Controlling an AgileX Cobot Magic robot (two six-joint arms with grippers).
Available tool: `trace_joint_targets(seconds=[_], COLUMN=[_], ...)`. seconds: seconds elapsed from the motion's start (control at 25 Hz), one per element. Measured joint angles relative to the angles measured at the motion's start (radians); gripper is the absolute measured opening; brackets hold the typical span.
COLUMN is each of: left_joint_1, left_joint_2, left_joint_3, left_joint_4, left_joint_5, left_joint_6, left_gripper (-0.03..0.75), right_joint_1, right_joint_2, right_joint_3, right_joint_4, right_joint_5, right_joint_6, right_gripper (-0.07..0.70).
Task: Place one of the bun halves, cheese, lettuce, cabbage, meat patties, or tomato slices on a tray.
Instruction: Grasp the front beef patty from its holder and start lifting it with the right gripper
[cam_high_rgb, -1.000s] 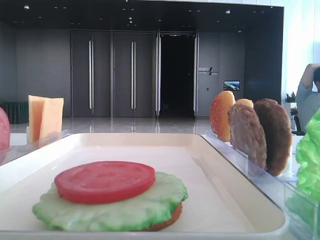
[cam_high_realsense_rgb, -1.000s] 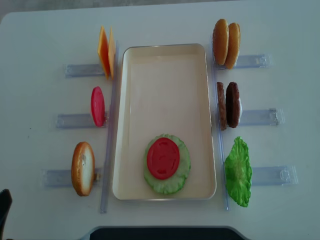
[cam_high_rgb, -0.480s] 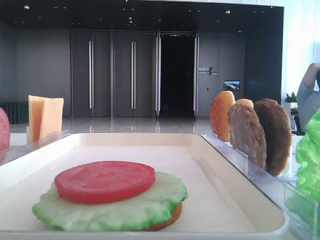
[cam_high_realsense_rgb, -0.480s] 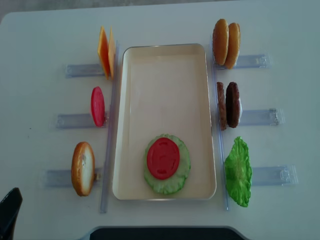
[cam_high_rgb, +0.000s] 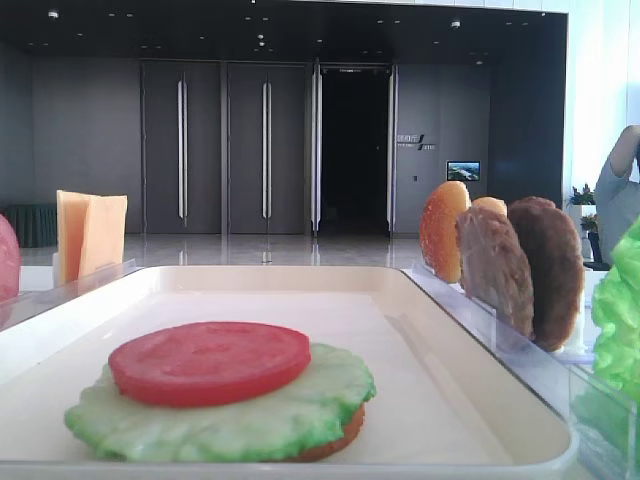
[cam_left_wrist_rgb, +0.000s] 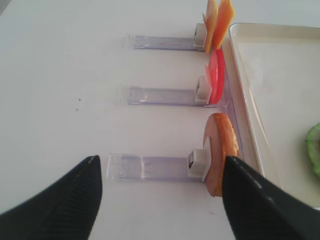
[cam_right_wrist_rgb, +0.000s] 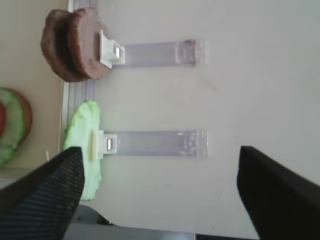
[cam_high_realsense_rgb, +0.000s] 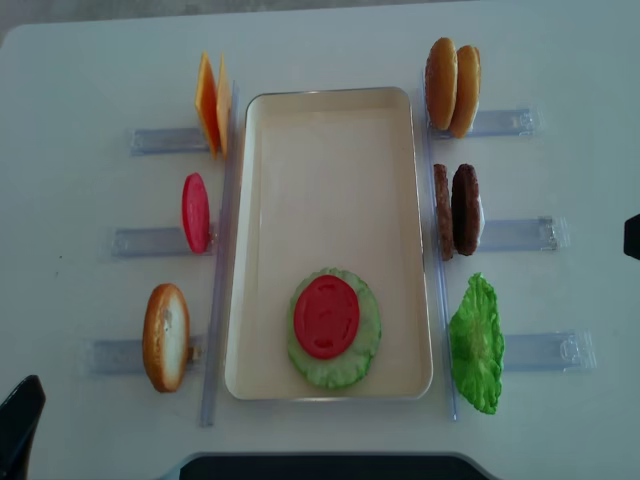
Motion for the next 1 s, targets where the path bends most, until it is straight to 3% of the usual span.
trace_joint_targets(seconds=[0.4,1.0], left_joint_1=[0.000,0.000], left_joint_2=[0.000,0.000], left_joint_3=[0.001,0.001], left_joint_4=[0.000,0.000], left_joint_5=[-0.001,-0.001], left_joint_6=[0.000,-0.001], left_gripper=[0.573,0.573], right_joint_1=[0.000,0.000], right_joint_2=[0.150,0.414], right_joint_3=[-0.018,-0.334], right_joint_4=[-0.009,-0.115], right_joint_5=[0.007,0.023], right_joint_6=[-0.020,-0.007], right_gripper=[0.589,0.589])
